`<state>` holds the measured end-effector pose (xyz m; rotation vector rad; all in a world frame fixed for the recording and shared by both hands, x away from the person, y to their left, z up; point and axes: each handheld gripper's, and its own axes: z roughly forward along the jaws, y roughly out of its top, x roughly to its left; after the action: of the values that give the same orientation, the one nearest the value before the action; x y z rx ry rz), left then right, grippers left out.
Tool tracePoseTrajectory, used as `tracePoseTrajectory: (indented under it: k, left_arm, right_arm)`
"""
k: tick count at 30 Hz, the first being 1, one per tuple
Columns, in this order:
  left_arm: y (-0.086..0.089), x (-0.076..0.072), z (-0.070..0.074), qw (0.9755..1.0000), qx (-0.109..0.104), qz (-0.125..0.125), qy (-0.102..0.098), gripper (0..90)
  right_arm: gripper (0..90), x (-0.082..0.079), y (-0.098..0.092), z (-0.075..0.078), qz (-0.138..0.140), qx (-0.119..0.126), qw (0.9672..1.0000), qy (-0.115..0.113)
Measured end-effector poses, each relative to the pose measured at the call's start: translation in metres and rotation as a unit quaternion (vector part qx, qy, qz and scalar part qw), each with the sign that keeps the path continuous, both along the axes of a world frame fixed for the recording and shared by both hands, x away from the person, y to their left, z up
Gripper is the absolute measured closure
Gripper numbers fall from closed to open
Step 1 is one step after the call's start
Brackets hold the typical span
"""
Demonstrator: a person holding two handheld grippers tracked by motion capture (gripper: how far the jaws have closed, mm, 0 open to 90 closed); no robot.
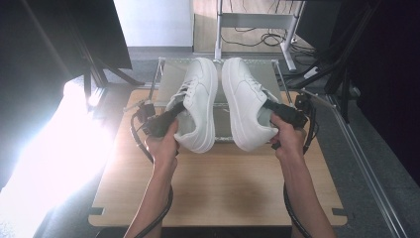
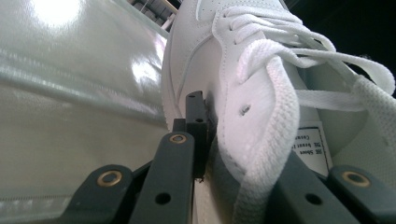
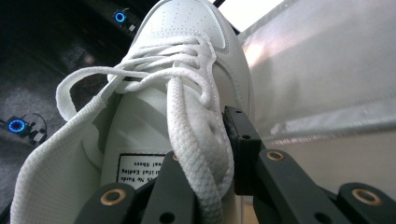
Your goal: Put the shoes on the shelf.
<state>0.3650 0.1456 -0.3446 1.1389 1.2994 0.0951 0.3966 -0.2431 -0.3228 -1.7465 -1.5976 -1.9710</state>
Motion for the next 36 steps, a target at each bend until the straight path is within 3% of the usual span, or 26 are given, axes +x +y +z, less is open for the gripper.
tracePoseTrajectory:
  k: [11, 19, 36]
  left_arm:
    - [0.0, 0.03, 0.009, 0.9998, -0.007, 0.015, 0.015, 82.9]
    - [-0.002, 0.052, 0.014, 0.999, -0.006, 0.033, 0.03, 83.0]
    - [-0.005, 0.1, 0.03, 0.9964, 0.023, 0.048, 0.065, 82.7]
  right_arm:
    - [82.5, 0.027, 0.014, 0.009, -0.016, -0.003, 0.9998, 0.011]
    - [82.5, 0.048, 0.018, 0.012, -0.035, 0.01, 0.999, 0.027]
    - [82.4, 0.089, 0.024, 0.008, -0.066, 0.001, 0.9964, 0.053]
